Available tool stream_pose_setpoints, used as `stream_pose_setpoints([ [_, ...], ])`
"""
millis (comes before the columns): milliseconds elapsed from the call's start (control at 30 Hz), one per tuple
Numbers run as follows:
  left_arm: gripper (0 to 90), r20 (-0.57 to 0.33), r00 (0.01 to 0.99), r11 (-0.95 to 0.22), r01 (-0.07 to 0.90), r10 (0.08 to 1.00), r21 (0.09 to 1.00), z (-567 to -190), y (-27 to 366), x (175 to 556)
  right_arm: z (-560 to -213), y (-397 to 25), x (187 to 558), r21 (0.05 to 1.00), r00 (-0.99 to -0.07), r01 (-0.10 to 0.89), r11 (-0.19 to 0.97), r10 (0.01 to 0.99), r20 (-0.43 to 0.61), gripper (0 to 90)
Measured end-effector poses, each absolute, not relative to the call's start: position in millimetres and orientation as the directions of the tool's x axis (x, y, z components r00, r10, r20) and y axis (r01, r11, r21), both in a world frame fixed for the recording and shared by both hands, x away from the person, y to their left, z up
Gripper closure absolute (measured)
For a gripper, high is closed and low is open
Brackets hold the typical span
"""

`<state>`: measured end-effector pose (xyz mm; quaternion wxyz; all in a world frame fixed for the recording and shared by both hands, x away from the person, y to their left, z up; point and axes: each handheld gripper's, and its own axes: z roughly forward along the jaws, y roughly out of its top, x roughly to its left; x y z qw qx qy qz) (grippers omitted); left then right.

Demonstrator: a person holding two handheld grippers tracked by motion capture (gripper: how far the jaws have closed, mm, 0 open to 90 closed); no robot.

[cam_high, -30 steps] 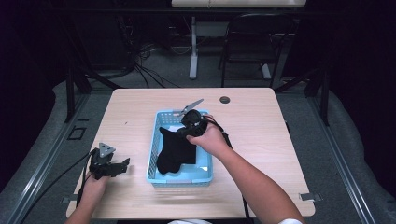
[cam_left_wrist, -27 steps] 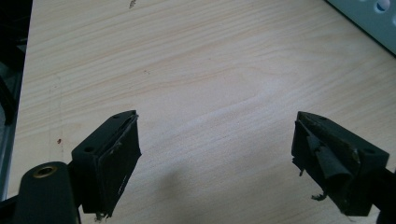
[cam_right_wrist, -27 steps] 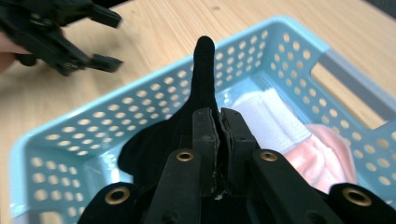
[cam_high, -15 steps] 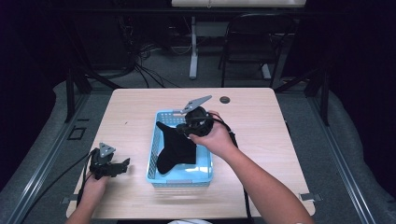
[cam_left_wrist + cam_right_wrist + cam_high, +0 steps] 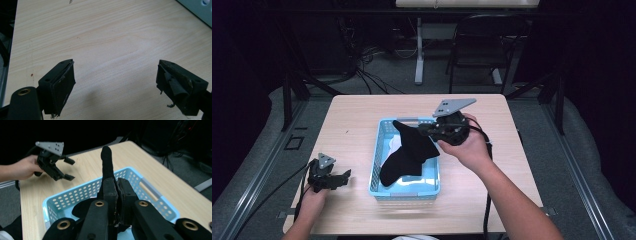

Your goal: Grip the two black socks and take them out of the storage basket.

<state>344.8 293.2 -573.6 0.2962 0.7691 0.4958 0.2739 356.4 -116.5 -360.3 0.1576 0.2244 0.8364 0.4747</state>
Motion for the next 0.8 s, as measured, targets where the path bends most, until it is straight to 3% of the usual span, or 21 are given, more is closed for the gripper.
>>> stream_pose_setpoints([
  [233, 15.4, 0.128, 0.358, -0.333, 0.601, 0.925, 0.726, -574, 293, 345, -352, -157, 338, 0.881, -0.810, 0.215, 0.421, 0.582, -0.081, 85.7],
  [800, 15.4, 0.130, 0.357, -0.335, 0.604, 0.925, 0.723, -575, 292, 345, -389, -220, 306, 0.885, -0.738, 0.295, 0.360, 0.674, -0.028, 85.7],
])
